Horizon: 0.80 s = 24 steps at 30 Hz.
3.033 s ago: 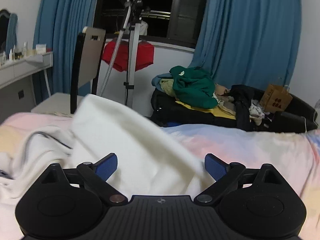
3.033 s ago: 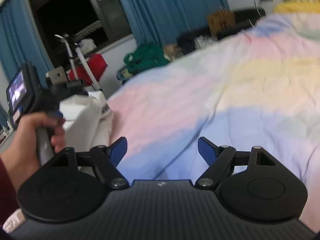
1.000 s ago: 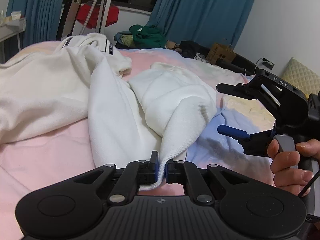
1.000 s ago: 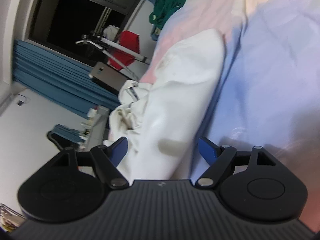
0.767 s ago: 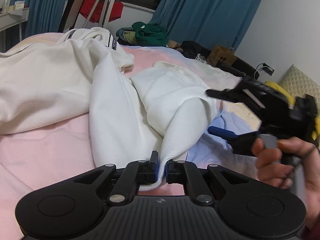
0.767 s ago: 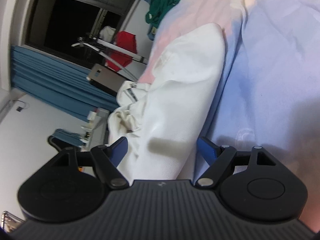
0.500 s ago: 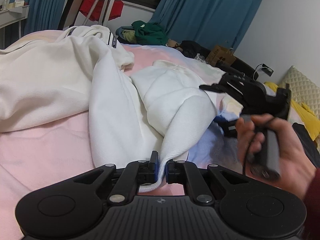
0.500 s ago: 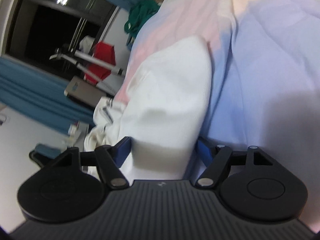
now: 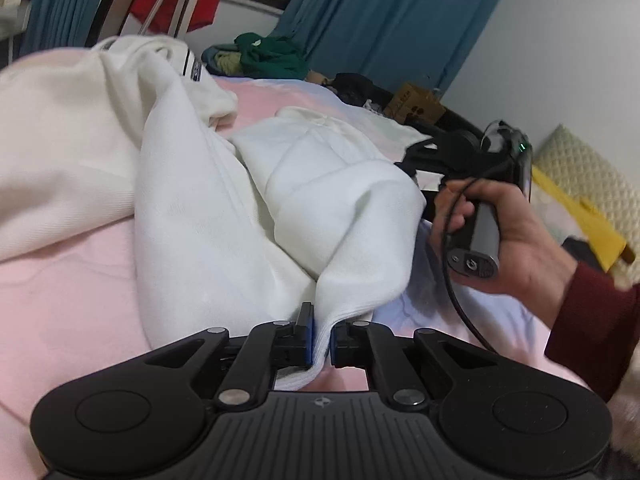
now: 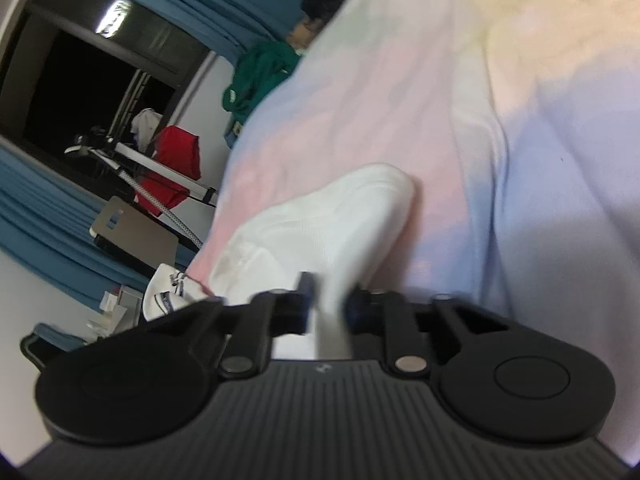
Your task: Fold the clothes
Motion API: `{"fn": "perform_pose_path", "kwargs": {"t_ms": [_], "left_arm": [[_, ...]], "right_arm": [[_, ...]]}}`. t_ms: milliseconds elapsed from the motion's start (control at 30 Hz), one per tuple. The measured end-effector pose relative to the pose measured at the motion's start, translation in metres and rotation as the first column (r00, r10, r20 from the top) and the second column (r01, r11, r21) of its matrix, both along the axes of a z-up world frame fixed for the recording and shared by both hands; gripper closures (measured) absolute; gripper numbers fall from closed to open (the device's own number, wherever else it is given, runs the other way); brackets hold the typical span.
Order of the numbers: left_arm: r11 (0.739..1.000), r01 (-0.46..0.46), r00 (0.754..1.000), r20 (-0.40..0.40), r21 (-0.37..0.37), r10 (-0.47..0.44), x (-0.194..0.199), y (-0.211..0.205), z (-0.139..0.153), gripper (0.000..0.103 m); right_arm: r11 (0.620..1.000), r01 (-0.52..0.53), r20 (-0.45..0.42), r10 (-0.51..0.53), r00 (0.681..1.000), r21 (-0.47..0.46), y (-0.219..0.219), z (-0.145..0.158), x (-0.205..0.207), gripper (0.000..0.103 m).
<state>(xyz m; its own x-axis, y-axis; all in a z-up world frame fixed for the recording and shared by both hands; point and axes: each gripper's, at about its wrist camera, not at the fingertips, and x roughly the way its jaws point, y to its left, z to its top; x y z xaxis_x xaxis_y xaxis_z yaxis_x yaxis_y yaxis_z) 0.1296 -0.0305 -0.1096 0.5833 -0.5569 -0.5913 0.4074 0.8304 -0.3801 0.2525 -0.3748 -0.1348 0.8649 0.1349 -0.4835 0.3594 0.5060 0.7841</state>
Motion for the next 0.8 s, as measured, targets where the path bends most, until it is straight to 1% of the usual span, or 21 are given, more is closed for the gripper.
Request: {"fn": "perform_pose_path", "kwargs": {"t_ms": [67, 167, 233, 267, 300, 367, 400, 433, 500, 567, 600, 667, 733, 767, 800], "left_arm": [[1.0, 0.003, 1.0, -0.005, -0.027, -0.003, 0.004, 0.001, 0.0, 0.093], [0.997, 0.017, 1.0, 0.001, -0.069, -0.017, 0.005, 0.002, 0.001, 0.088], [0.994, 0.036, 0.999, 0.022, -0.099, -0.034, 0.004, 0.002, 0.005, 0.084], [0.992, 0.047, 0.999, 0.033, -0.113, -0.044, 0.003, 0.002, 0.007, 0.083], [0.99, 0.066, 0.997, 0.044, -0.127, -0.061, 0.002, 0.001, 0.01, 0.081], [0.984, 0.102, 0.994, 0.06, -0.144, -0.095, 0.0, -0.001, 0.014, 0.07], [0.982, 0.107, 0.993, 0.07, -0.155, -0.097, -0.002, 0.0, 0.017, 0.051], [0.98, 0.112, 0.992, 0.08, -0.166, -0.099, -0.004, 0.002, 0.02, 0.04], [0.975, 0.119, 0.99, 0.098, -0.189, -0.102, -0.007, 0.005, 0.025, 0.038], [0.968, 0.08, 0.996, 0.069, -0.238, -0.065, -0.005, 0.014, 0.029, 0.029], [0.963, 0.03, 0.999, 0.036, -0.269, -0.021, -0.001, 0.023, 0.027, 0.021], [0.943, -0.073, 0.997, -0.034, -0.326, 0.066, 0.007, 0.041, 0.024, 0.021], [0.908, -0.199, 0.979, -0.122, -0.37, 0.165, 0.017, 0.065, 0.013, 0.02], [0.884, -0.265, 0.962, -0.17, -0.386, 0.214, 0.022, 0.078, 0.007, 0.02], [0.852, -0.348, 0.933, -0.237, -0.391, 0.272, 0.03, 0.09, -0.002, 0.02]], "right_arm": [[1.0, -0.003, 0.024, 0.003, 1.0, 0.004, -0.006, 0.003, -0.002, 0.093], [1.0, -0.003, 0.078, 0.006, 0.997, -0.031, -0.017, 0.021, -0.009, 0.093], [1.0, 0.015, 0.123, -0.012, 0.992, -0.024, -0.031, 0.032, -0.016, 0.097], [0.999, 0.029, 0.146, -0.026, 0.989, -0.019, -0.04, 0.037, -0.022, 0.097], [0.999, 0.043, 0.169, -0.039, 0.985, -0.021, -0.049, 0.041, -0.028, 0.097], [0.994, 0.085, 0.198, -0.071, 0.978, -0.065, -0.064, 0.049, -0.042, 0.097], [0.99, 0.107, 0.206, -0.086, 0.975, -0.094, -0.071, 0.052, -0.048, 0.097], [0.983, 0.137, 0.209, -0.11, 0.972, -0.122, -0.079, 0.055, -0.055, 0.097], [0.962, 0.215, 0.209, -0.178, 0.962, -0.169, -0.095, 0.058, -0.069, 0.097], [0.931, 0.315, 0.206, -0.277, 0.939, -0.183, -0.115, 0.055, -0.084, 0.097], [0.911, 0.373, 0.204, -0.338, 0.919, -0.174, -0.126, 0.052, -0.092, 0.097], [0.862, 0.491, 0.171, -0.469, 0.867, -0.128, -0.149, 0.039, -0.111, 0.097], [0.81, 0.58, 0.124, -0.569, 0.813, -0.09, -0.17, 0.02, -0.131, 0.097], [0.793, 0.604, 0.095, -0.597, 0.797, -0.084, -0.177, 0.009, -0.137, 0.097], [0.781, 0.619, 0.062, -0.616, 0.785, -0.083, -0.183, -0.001, -0.14, 0.097]]}}
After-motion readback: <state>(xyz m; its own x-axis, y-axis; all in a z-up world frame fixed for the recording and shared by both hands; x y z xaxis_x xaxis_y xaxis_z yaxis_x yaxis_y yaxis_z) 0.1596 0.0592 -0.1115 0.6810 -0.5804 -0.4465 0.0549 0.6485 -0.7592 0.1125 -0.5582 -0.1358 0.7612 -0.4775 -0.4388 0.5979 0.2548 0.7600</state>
